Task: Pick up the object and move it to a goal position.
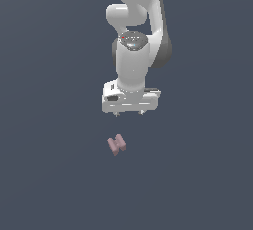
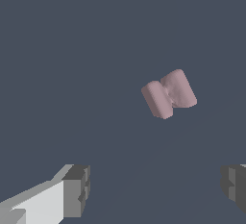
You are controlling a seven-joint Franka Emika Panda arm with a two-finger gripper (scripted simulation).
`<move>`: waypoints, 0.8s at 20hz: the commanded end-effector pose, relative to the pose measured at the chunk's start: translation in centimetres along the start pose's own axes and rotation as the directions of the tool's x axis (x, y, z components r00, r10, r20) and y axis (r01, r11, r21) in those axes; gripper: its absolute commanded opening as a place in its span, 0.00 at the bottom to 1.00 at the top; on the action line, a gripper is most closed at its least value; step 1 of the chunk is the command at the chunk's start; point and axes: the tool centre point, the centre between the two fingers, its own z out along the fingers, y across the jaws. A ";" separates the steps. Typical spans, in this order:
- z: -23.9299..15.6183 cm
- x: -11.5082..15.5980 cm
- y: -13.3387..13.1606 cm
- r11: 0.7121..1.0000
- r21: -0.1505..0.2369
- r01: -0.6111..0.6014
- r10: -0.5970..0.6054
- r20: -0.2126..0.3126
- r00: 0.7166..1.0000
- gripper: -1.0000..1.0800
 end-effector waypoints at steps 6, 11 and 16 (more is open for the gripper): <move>1.7 1.4 1.0 0.996 0.002 0.086 -0.086 0.009 0.996 0.96; 3.6 2.8 2.2 0.984 0.007 0.179 -0.179 0.017 0.984 0.96; 5.9 4.2 3.6 0.959 0.018 0.282 -0.282 0.023 0.959 0.96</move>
